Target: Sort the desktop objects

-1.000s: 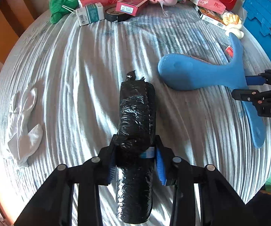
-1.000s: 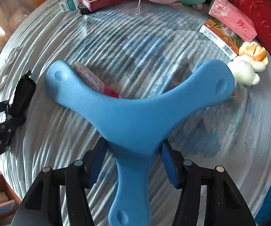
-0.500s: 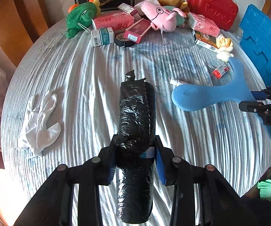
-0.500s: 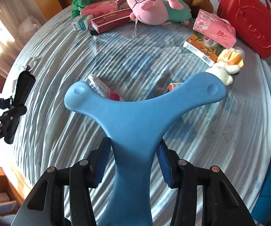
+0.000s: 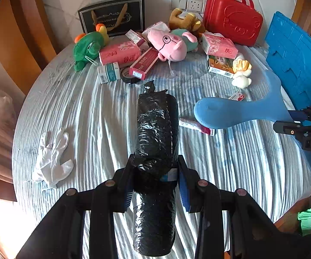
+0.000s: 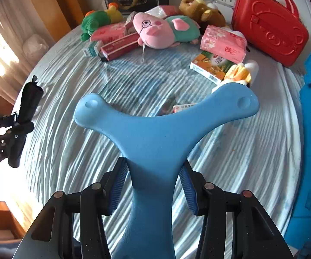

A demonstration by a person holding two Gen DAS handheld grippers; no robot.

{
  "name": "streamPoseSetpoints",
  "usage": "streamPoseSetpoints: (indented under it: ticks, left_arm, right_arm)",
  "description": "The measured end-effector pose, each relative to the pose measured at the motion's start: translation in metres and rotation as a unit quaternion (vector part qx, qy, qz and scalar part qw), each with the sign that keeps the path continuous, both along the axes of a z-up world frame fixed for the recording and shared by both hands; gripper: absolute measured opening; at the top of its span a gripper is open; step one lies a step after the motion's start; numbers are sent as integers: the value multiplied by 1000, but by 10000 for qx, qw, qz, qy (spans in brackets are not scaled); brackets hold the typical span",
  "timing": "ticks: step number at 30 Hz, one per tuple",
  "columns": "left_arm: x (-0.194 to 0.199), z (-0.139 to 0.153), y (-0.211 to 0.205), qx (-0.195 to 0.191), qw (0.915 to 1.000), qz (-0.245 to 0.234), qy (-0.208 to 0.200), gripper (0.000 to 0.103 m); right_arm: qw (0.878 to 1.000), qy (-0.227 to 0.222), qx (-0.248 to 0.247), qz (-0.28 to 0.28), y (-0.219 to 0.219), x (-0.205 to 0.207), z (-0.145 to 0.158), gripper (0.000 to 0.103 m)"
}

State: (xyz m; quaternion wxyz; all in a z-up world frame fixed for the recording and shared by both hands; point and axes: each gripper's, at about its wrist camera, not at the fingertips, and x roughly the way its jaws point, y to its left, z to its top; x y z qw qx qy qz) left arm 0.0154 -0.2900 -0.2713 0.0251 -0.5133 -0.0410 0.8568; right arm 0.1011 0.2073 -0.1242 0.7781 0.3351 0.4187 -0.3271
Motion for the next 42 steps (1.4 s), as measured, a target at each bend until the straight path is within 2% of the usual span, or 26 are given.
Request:
streamPoseSetpoints:
  ticks: [10, 22, 33, 42]
  left_arm:
    - [-11, 78, 40, -155, 9988, 20, 464, 34]
    - [-27, 163, 110, -233, 9937, -115, 1092, 34]
    - [-54, 238, 185, -343, 9849, -386, 1653, 35]
    - [-91, 284, 259, -423, 9772, -731, 1950, 35]
  right_arm:
    - [9973, -481, -430, -339, 1, -58, 65, 48]
    - [9889, -943, -943, -648, -2, -141, 132, 48]
    - [9758, -1168, -1444, -1151, -9, -230, 167, 48]
    - [9596, -1331, -1701, -1804, -24, -318, 175, 48]
